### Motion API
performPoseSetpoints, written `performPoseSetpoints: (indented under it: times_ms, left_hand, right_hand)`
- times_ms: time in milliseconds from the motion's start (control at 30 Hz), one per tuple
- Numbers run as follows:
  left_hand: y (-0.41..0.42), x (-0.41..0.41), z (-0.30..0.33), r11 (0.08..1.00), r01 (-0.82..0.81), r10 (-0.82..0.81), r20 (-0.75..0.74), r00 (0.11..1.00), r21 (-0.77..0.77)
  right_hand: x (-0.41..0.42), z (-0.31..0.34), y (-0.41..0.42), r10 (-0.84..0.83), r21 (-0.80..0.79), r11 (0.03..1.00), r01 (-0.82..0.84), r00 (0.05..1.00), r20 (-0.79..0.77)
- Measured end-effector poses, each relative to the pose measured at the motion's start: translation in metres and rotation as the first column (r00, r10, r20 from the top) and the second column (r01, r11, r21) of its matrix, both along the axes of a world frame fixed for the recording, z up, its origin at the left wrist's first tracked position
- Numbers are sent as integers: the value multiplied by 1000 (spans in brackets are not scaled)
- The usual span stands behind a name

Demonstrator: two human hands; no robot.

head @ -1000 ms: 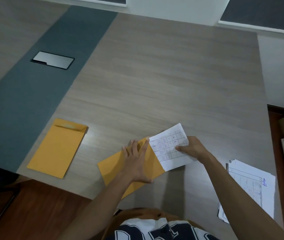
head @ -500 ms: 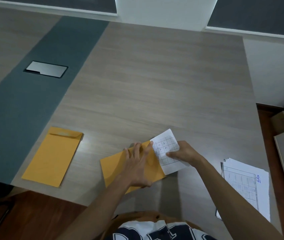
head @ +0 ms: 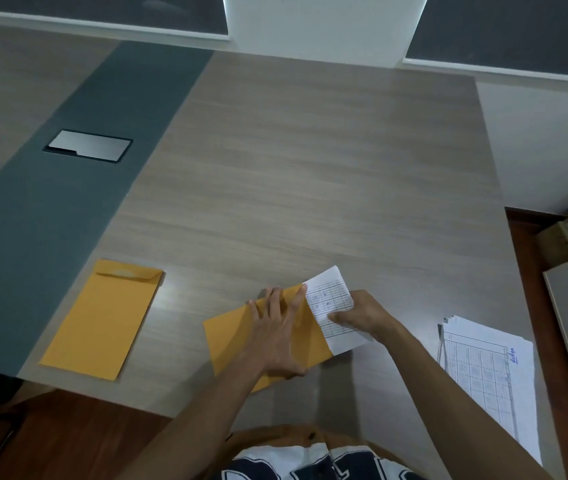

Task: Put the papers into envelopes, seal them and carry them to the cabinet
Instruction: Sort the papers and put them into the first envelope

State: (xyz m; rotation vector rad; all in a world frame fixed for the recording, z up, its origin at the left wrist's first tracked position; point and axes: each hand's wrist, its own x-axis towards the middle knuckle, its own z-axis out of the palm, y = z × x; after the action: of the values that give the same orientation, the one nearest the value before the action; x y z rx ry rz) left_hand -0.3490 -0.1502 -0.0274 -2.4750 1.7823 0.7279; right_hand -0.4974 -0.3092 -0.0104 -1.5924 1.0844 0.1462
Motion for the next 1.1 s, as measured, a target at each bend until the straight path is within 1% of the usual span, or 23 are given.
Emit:
performPoseSetpoints:
  times_ms: [133,267,367,433,500,700,833,933,1000,1100]
  left_hand:
    - [-3,1,5,999,6,-7,-15,1000,-36]
    - [-7,2,9,999,6,-7,-19,1000,-50]
    - [-8,4,11,999,25,-26,-4,1000,-41]
    - [-7,4,12,998,43,-43,3,999,-41]
    - [-8,2,14,997,60,-59,6,998,-54]
    - [-12,-1,20,991,75,-76,-5,997,-106]
    - [-16,-6,27,986,74,-77,-15,997,-149]
    - [-17,-6,28,987,77,-81,-25,996,-142]
    - [-15,-6,27,987,80,-84,-25,996,-137]
    - [-17,-11,29,984,95,-100,-25,995,-154]
  right_hand:
    - [9,5,10,4,-11,1000,-4,1000,14]
    - [15,10,12,84,-61,995,-84,996,-5]
    - [13,19,1,168,-114,978,-174,984,-61]
    - [11,24,-6,192,-140,968,-208,974,-117]
    - [10,26,-10,195,-133,967,-215,969,-149]
    - [15,24,-5,183,-86,977,-196,973,-142]
    - [20,28,-1,203,-9,979,-205,972,-120]
    - [19,38,-7,181,65,982,-176,980,-85]
    - [19,43,-9,183,69,982,-178,980,-80]
    - [23,39,-7,196,27,981,-194,973,-119]
